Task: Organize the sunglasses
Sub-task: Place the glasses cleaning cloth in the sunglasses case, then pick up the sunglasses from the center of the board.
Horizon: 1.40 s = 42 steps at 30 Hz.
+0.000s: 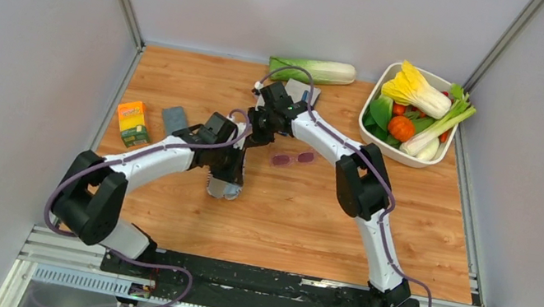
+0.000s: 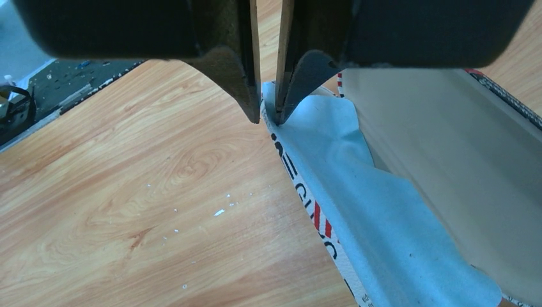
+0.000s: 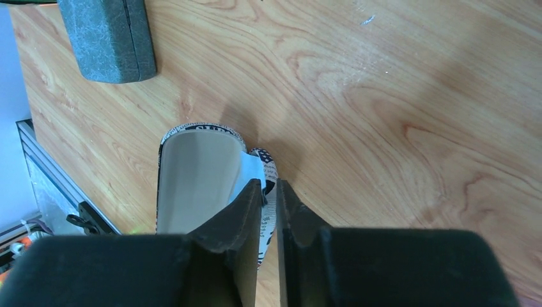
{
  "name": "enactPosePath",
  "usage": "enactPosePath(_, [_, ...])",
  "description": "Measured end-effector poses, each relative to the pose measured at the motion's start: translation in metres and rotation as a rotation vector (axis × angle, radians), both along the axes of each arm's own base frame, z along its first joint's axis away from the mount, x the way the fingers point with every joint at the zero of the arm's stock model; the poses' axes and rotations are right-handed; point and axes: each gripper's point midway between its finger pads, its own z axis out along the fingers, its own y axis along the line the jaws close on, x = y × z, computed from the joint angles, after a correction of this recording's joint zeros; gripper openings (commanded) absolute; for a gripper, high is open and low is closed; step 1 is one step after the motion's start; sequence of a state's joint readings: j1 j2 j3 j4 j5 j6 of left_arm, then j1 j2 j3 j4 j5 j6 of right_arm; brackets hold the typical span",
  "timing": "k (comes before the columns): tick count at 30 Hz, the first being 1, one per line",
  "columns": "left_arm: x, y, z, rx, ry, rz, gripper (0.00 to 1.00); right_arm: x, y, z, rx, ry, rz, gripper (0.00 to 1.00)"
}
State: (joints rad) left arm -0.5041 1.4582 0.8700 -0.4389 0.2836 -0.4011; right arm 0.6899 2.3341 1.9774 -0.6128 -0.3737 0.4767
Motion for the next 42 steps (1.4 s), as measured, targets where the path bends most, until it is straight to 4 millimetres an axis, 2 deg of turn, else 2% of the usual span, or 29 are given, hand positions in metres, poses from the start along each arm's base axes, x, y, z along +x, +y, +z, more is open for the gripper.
enactPosePath(6, [-0.003,0.002,0.011,-0.006,-0.019,0.005,0.33,0.004,-0.005,0.001,-0.016,-0.015,-0.014,0.26])
enactPosePath(11, [-0.006,0.008,0.019,0.008,-0.031,0.016,0.42,0.006,-0.009,0.012,-0.019,-0.035,-0.023,0.32])
enactPosePath(20, [0.000,0.023,0.042,0.039,-0.097,0.068,0.45,0.010,-0.022,0.033,-0.026,-0.083,-0.044,0.35])
enactPosePath(23, [0.006,0.037,0.054,0.042,-0.135,0.117,0.48,0.008,-0.038,0.037,-0.048,-0.088,-0.068,0.37])
enactPosePath(24, [0.009,0.043,0.057,0.043,-0.148,0.137,0.50,0.007,-0.043,0.038,-0.055,-0.090,-0.078,0.43])
enactPosePath(29, [0.020,0.068,0.075,0.036,-0.230,0.241,0.54,0.002,-0.087,0.043,-0.097,-0.075,-0.196,0.44])
enactPosePath(30, [0.019,0.073,0.077,0.034,-0.244,0.257,0.55,0.000,-0.101,0.042,-0.108,-0.065,-0.247,0.46])
enactPosePath(31, [0.019,0.076,0.078,0.034,-0.254,0.272,0.56,-0.002,-0.111,0.042,-0.117,-0.058,-0.282,0.62])
enactPosePath(33, [0.018,0.082,0.081,0.034,-0.278,0.297,0.59,-0.004,-0.132,0.041,-0.133,-0.041,-0.378,0.84])
enactPosePath(37, [0.016,0.092,0.086,0.038,-0.323,0.339,0.61,-0.012,-0.169,0.037,-0.166,-0.015,-0.554,0.81])
enactPosePath(42, [0.019,0.097,0.095,0.029,-0.368,0.370,0.61,-0.024,-0.178,0.030,-0.137,0.041,-0.692,0.78])
